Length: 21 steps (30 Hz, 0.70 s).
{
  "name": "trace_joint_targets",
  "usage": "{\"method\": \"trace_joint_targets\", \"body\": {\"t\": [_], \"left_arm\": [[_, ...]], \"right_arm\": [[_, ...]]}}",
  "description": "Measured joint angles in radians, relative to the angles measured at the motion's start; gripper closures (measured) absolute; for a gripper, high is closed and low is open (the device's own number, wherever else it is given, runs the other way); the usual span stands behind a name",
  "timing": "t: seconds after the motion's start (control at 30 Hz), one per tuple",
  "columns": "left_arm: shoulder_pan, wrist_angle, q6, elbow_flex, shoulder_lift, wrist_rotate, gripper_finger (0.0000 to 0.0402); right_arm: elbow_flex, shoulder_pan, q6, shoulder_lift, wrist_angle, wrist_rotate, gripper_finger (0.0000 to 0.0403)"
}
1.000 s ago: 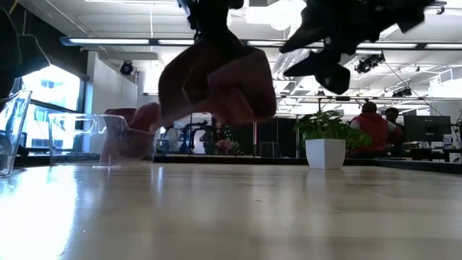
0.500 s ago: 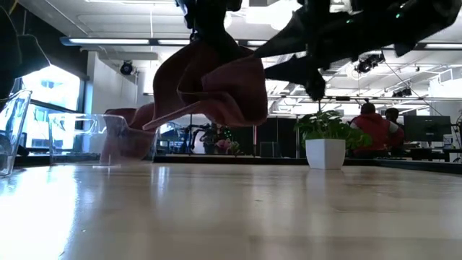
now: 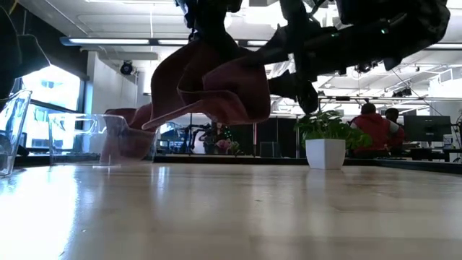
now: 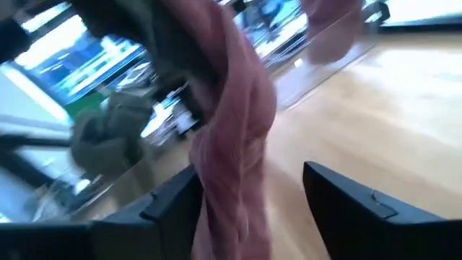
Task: Pick & Place hat
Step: Put the red cap into the top transparent bin
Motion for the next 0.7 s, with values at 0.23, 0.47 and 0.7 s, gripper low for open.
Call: {"method": "trace_joint_targets", "body": {"t": [0.23,0.47,0.7], "left_arm": [[0.0,0.001,-0.093,0.0,0.0,0.035,0.0401],[-0.023,-0.002,-0.181,0.0,0.001,0.023,0.0401],[-0.019,-0.026,-0.112,0.0,0.002,-0.181,0.0345]], "right_arm": [[0.162,0.002,-0.052,0.0,-0.39,0.154,0.0308],[0.398,-0.001,0.088,-0.001,-0.962,0.384,0.0369],[0.433,-0.006,0.23,-0.001,-1.114,0.318,0.0389]]}}
